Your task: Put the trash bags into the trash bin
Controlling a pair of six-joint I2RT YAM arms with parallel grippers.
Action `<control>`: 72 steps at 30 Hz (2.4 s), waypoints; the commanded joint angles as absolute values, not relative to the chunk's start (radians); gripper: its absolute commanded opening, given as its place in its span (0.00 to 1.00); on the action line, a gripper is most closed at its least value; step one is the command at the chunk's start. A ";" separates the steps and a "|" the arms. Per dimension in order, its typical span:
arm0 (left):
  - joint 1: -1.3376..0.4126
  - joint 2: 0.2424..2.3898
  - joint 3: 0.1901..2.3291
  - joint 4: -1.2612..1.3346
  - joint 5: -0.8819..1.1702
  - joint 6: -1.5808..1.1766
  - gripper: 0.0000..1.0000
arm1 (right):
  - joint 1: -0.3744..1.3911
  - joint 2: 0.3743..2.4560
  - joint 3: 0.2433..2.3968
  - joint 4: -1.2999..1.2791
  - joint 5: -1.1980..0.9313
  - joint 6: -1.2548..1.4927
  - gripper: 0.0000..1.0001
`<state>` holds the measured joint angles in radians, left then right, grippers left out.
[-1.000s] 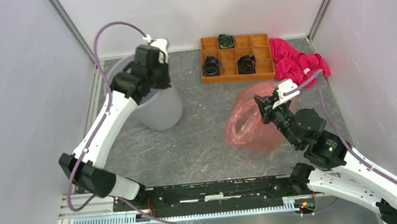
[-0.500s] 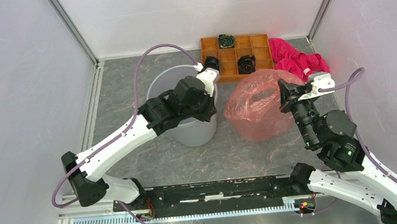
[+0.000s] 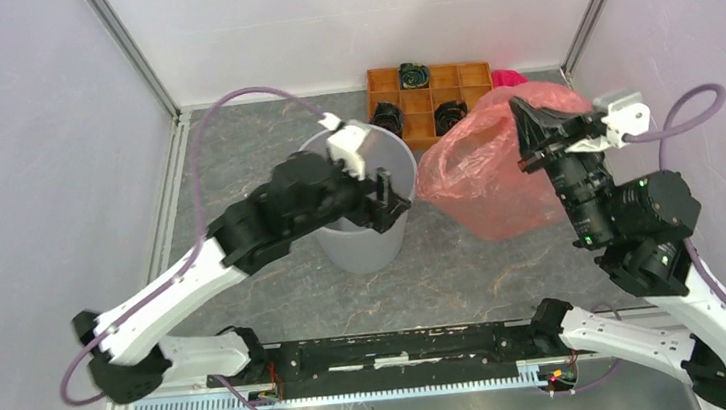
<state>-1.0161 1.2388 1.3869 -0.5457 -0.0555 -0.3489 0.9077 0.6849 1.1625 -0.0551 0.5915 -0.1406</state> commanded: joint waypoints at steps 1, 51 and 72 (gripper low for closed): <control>-1.017 1.029 1.311 -0.386 -0.136 -0.284 0.86 | 0.913 0.836 1.335 -0.044 0.284 -0.190 0.01; -0.974 1.090 1.294 -0.501 -0.521 -0.456 0.58 | 0.892 1.198 1.423 0.288 0.224 0.045 0.00; -0.799 0.697 1.279 -0.598 -0.032 -0.359 0.91 | 0.893 1.345 1.510 0.339 0.173 0.114 0.01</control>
<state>-0.7998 0.7277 1.2671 -0.5724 -0.2676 -0.4278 0.8948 1.3140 1.4410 0.2794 0.2039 0.0761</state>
